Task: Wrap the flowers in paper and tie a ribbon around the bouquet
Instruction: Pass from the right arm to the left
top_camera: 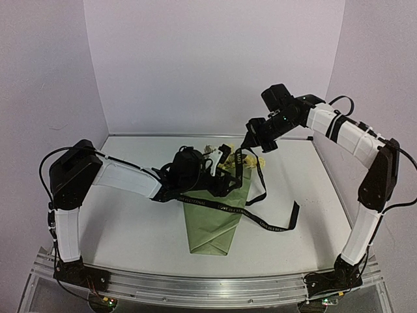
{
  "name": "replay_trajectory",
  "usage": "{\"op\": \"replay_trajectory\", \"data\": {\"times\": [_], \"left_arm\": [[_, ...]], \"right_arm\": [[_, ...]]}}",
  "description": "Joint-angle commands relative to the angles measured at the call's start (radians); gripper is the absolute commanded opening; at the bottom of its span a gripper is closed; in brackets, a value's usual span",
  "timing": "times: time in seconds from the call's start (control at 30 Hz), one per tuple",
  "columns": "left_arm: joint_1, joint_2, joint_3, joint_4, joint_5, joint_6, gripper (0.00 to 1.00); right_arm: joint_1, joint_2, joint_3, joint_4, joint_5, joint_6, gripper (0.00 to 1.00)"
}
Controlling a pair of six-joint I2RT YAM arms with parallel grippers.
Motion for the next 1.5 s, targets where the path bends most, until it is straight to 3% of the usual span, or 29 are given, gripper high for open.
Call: {"op": "replay_trajectory", "data": {"times": [0.0, 0.1, 0.3, 0.87, 0.93, 1.07, 1.13, 1.33, 1.37, 1.47], "left_arm": [[-0.003, 0.011, -0.020, 0.222, -0.031, 0.103, 0.61], [-0.001, 0.024, -0.040, 0.287, 0.007, 0.165, 0.59], [0.001, 0.077, 0.011, 0.245, 0.142, 0.227, 0.51], [0.030, 0.197, 0.056, 0.398, 0.010, 0.143, 0.39], [0.035, 0.199, 0.064, 0.384, 0.044, 0.150, 0.32], [0.036, 0.181, 0.073, 0.330, 0.086, 0.174, 0.04], [0.036, 0.145, 0.051, 0.310, 0.096, 0.177, 0.00], [0.036, 0.047, -0.020, 0.237, 0.113, 0.209, 0.01], [0.036, 0.046, -0.026, 0.228, 0.105, 0.229, 0.05], [0.038, 0.055, -0.055, 0.274, 0.048, 0.239, 0.31]], "right_arm": [[0.007, -0.023, 0.026, 0.030, 0.017, 0.015, 0.00], [0.007, -0.025, 0.022, 0.038, 0.012, 0.016, 0.00], [0.007, -0.038, 0.008, 0.050, 0.013, 0.017, 0.00], [0.007, -0.068, -0.038, 0.084, 0.008, 0.022, 0.00], [0.007, -0.070, -0.045, 0.089, 0.008, 0.021, 0.00], [0.006, -0.075, -0.057, 0.096, 0.008, 0.007, 0.00], [0.003, -0.079, -0.065, 0.100, 0.007, -0.011, 0.00], [-0.003, -0.099, -0.106, 0.133, 0.017, -0.035, 0.00], [-0.003, -0.096, -0.101, 0.136, 0.011, -0.035, 0.00], [-0.003, -0.097, -0.095, 0.142, 0.005, -0.034, 0.00]]}}
